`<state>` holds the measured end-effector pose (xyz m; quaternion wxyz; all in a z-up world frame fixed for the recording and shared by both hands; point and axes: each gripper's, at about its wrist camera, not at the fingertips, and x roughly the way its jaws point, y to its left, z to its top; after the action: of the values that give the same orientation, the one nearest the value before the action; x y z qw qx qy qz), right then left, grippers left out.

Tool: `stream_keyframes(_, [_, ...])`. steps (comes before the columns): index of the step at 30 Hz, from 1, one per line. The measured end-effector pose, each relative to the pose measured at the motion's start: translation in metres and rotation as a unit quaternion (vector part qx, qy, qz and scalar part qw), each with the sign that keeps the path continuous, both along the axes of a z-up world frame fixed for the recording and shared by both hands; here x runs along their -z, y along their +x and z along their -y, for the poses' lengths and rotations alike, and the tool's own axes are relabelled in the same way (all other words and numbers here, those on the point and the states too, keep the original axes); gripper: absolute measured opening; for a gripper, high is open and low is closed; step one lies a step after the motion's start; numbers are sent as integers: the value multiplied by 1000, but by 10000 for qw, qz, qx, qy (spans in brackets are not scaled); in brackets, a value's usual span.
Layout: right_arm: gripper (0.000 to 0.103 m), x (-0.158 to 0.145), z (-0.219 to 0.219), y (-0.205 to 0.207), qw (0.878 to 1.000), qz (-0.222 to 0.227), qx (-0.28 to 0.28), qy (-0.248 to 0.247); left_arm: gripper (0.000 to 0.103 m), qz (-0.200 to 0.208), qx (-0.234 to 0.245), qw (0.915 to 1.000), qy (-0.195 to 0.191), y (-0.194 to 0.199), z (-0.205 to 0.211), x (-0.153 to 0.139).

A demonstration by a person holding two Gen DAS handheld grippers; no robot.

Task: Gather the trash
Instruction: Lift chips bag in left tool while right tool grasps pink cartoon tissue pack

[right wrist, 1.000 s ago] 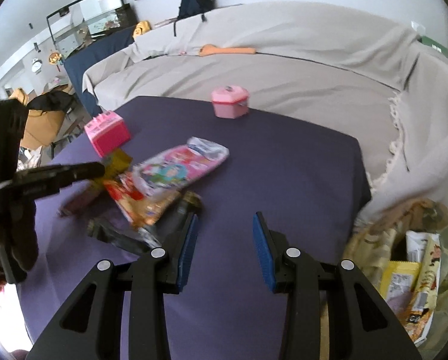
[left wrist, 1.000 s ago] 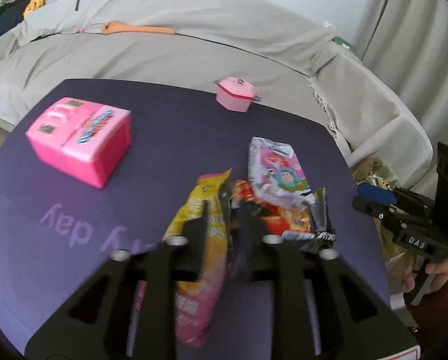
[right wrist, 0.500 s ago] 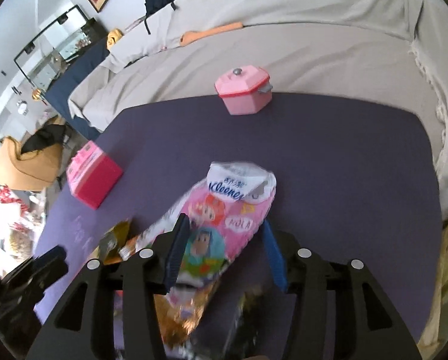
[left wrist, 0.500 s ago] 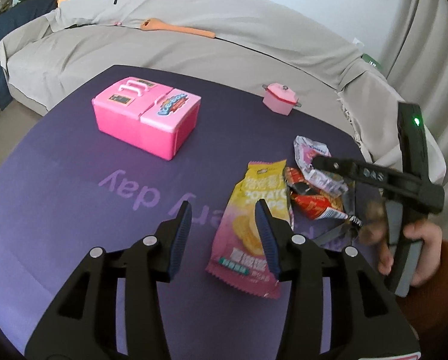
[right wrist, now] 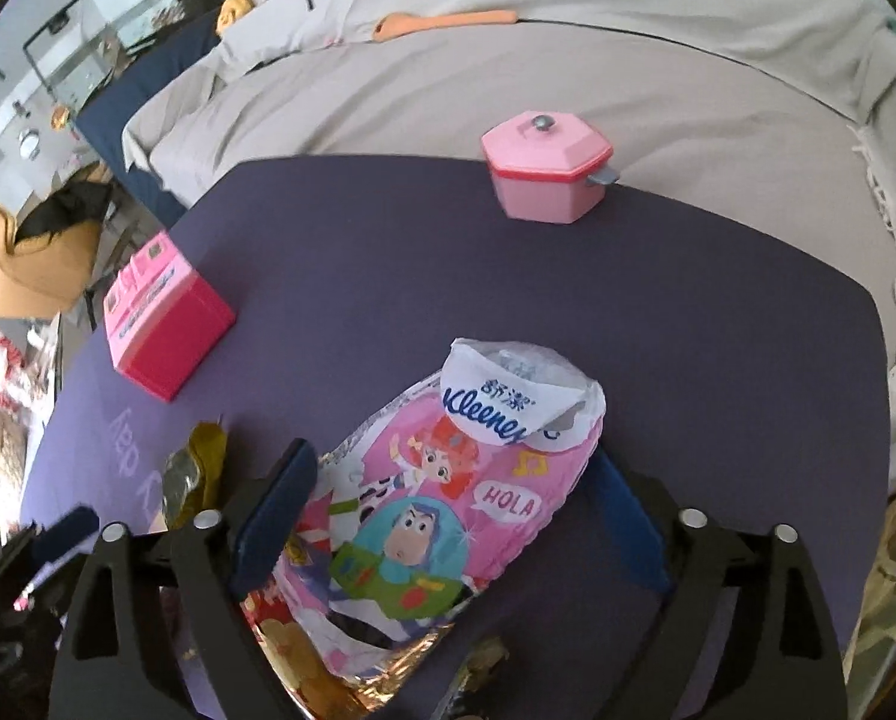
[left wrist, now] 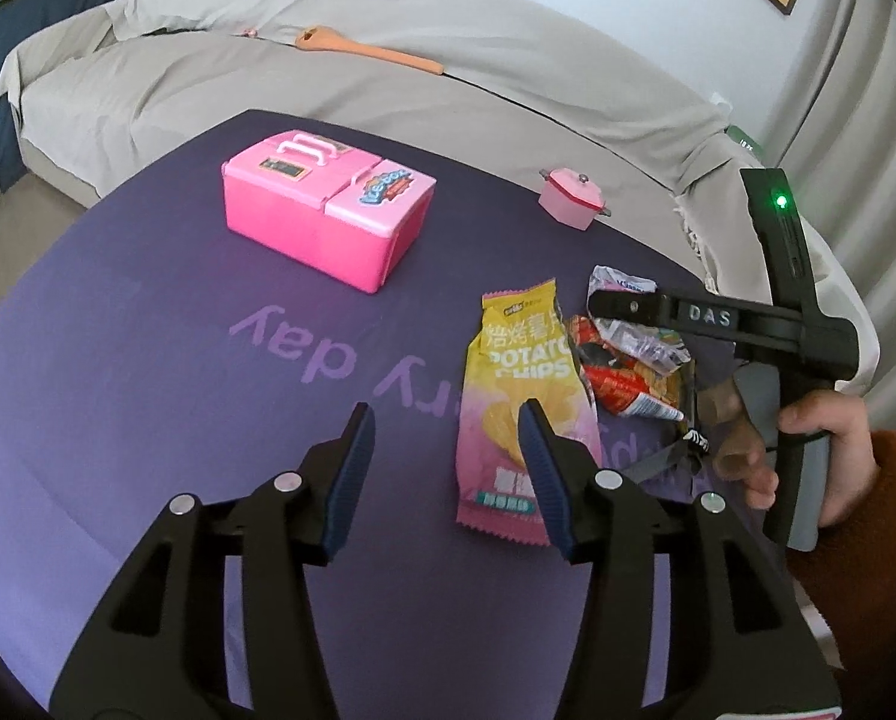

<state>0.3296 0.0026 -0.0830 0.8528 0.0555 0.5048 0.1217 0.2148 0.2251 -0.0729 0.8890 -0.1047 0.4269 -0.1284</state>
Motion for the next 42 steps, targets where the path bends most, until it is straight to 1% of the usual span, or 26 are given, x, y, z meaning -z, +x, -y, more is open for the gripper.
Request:
stream_keyframes(1, [37,-2,-1,-1,9999,74,19,-146,47,-10,8,10000,-23,-1,0,1])
stream_keyframes(2, [29,-2,-1,-1,9998,86,-29,-199,47,-20,15,10000,-55,-2,-1,1])
stream_keyframes(4, [20,-8,2,-8,9998,140,-110,-41,47,-48,42,9999,-128,-3,1,2])
stream_keyframes(6, [16,-17,6,-15,9993,327,-143,-78,47,-75,74,9998,-170,-3,4,3])
stream_keyframes(8, [16,-32,9,-27,9977,604,-203,-248,47,-117,133,9997,-177,-1,12,4])
stream_keyframes(11, [16,-52,19,-41,9960,791,-247,-331,47,-168,130,9998,65,6,27,8])
stream_keyframes(13, [16,-64,25,-51,9941,931,-277,-483,47,-303,112,9992,234,13,36,14])
stream_keyframes(15, [16,-76,30,-60,9922,1072,-300,-569,46,-254,74,9988,400,15,45,15])
stream_keyframes(17, [16,-85,37,-70,9912,1167,-281,-566,13,-274,159,9989,352,18,49,15])
stream_keyframes(18, [16,-89,42,-75,9908,1200,-269,-565,12,-294,152,9990,310,19,50,15])
stream_keyframes(21, [16,-106,54,-89,9888,1351,-254,-582,10,-194,13,9996,193,16,47,6])
stream_keyframes(24, [16,-120,69,-104,9876,1467,-228,-518,10,19,-100,9999,126,7,44,-11])
stream_keyframes(27, [16,-134,81,-117,9867,1551,-235,-431,10,239,-186,9995,35,-2,44,-35])
stream_keyframes(31, [16,-143,95,-132,9846,1669,-252,-451,10,473,-219,9986,-14,-10,55,-69])
stream_keyframes(36, [16,-144,120,-144,9832,1654,-161,-752,10,718,-16,9971,-245,-16,83,-105])
stream_keyframes(38, [16,-148,135,-150,9833,1669,-30,-731,10,768,120,9965,-295,-16,96,-114])
stream_keyframes(42, [16,-157,170,-165,9822,1757,295,-588,10,962,424,9942,-241,-21,135,-132])
